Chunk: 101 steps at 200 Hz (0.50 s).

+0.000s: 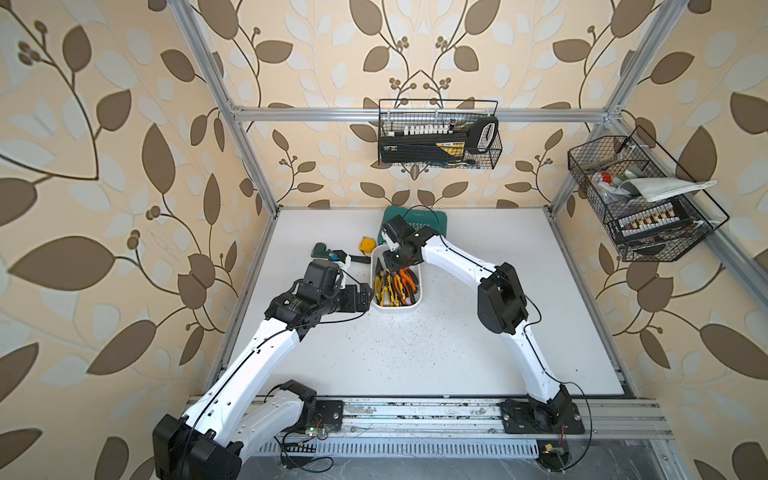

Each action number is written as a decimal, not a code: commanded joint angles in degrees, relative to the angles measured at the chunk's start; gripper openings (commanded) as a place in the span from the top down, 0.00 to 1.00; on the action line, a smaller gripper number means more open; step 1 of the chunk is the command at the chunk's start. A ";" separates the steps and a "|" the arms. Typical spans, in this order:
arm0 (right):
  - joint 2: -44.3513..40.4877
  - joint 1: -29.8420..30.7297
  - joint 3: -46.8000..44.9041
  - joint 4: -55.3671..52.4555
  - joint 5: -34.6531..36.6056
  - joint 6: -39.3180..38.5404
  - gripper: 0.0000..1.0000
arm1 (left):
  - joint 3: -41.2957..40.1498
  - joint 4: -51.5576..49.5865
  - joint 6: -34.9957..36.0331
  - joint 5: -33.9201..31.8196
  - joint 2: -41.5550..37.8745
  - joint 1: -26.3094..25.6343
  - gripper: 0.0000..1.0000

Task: Take the pliers out of the storage box
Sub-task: Pick up the pliers from the storage box.

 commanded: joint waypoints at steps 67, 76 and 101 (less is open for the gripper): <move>0.15 -1.30 1.10 -0.53 -1.12 1.50 0.86 | -0.28 0.56 1.68 -0.36 -1.08 -0.24 0.01; -0.84 -1.30 0.43 -0.17 -1.07 1.46 0.89 | -0.41 1.39 2.14 0.22 -1.03 -0.27 0.01; -4.37 -1.29 -1.92 1.30 -0.92 1.30 0.95 | -1.23 5.24 2.74 2.41 -1.54 -0.39 0.01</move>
